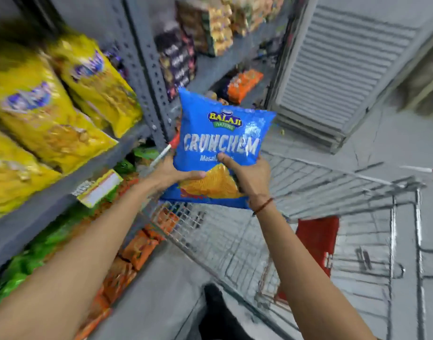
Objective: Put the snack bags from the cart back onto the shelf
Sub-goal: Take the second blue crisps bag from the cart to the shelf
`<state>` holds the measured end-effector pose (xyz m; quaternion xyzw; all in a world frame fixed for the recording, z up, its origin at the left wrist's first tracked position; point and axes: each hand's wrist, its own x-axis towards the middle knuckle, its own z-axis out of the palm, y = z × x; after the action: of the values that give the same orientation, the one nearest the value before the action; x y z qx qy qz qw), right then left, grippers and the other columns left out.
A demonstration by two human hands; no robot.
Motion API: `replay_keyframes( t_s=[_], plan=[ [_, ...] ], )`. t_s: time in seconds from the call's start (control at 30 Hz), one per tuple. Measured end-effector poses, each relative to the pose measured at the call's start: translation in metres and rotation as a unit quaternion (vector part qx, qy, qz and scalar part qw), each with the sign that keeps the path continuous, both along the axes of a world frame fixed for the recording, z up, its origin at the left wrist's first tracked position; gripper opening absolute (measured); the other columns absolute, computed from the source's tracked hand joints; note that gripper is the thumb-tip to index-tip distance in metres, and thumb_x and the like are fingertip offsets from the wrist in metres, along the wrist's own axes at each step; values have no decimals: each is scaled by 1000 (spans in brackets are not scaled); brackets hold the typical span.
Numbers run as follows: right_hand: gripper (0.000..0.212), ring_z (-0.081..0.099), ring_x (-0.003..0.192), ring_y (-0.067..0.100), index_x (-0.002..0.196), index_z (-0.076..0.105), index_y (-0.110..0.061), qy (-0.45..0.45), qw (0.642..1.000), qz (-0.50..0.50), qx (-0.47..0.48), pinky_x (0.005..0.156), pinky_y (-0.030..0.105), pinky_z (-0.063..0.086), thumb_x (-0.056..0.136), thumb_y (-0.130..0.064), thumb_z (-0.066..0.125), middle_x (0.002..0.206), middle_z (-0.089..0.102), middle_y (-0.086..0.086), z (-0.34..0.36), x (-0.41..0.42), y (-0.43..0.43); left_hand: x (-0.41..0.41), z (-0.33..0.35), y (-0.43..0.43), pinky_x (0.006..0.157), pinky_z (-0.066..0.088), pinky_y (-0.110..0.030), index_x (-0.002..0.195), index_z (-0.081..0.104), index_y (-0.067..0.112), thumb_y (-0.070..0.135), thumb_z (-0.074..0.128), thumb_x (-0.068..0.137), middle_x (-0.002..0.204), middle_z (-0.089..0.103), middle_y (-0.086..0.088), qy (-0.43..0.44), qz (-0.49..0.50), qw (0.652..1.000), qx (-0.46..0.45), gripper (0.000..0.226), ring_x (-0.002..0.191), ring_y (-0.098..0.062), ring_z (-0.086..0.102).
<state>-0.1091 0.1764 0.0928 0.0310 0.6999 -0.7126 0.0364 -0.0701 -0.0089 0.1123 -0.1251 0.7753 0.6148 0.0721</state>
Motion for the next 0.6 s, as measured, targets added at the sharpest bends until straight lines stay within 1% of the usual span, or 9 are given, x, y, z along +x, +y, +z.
replay_keyframes(
  t_s=[0.03,0.1,0.17,0.23,0.3,0.4,0.47,0.53,0.6],
  plan=[
    [41,72,81,5,94,72,-18,28,1000,12,0,70,22,56,58,-24,89,86,77,-8,24,-3,-9,5,22,-9,67,54,-10,110,50,25,6,79,64,102,60,13,34,18,999,-5,57,80,13,60],
    [48,73,82,9,98,71,-12,84,996,38,-4,75,30,58,56,-27,90,91,77,-1,72,-5,-30,19,66,-25,67,50,-5,102,48,30,6,78,67,99,57,19,100,51,993,-30,52,77,21,57],
    [49,72,83,5,97,72,-17,136,988,67,2,77,29,58,54,-34,89,90,77,-6,121,0,-52,34,108,-45,63,46,-1,107,46,25,4,78,67,100,55,19,157,92,982,-42,55,75,24,55],
    [48,71,83,2,95,72,-20,189,977,96,4,78,28,58,54,-39,88,89,76,-10,169,8,-74,52,151,-65,67,49,-4,115,44,22,6,81,63,105,60,18,199,113,972,-48,65,82,18,59],
    [47,71,84,0,96,72,-21,237,963,125,-6,80,29,57,55,-40,87,89,76,-11,213,17,-97,75,193,-84,66,48,-4,111,46,27,10,85,58,101,63,24,242,141,957,-70,68,82,18,59],
    [48,72,85,2,96,73,-21,295,939,169,-44,81,29,58,54,-40,87,90,77,-11,273,37,-131,114,251,-108,62,44,0,112,46,27,23,85,55,102,58,23,307,196,924,-115,69,78,25,55],
    [48,71,82,-1,92,73,-22,322,924,194,-72,77,25,57,51,-43,86,84,77,-14,307,52,-155,141,284,-125,69,47,-3,112,50,28,36,89,46,106,61,20,339,221,903,-142,77,86,19,58],
    [46,71,80,-2,92,74,-21,346,906,223,-99,74,21,56,52,-41,87,83,77,-16,337,70,-180,169,311,-142,75,51,-8,118,49,25,41,90,43,112,63,15,356,245,889,-149,87,96,10,61],
    [43,72,80,-1,92,73,-20,368,886,255,-124,70,18,55,55,-36,88,85,77,-14,362,88,-208,197,333,-160,69,52,-9,113,49,30,41,88,42,108,64,16,376,276,871,-154,81,93,9,63]
  ],
)
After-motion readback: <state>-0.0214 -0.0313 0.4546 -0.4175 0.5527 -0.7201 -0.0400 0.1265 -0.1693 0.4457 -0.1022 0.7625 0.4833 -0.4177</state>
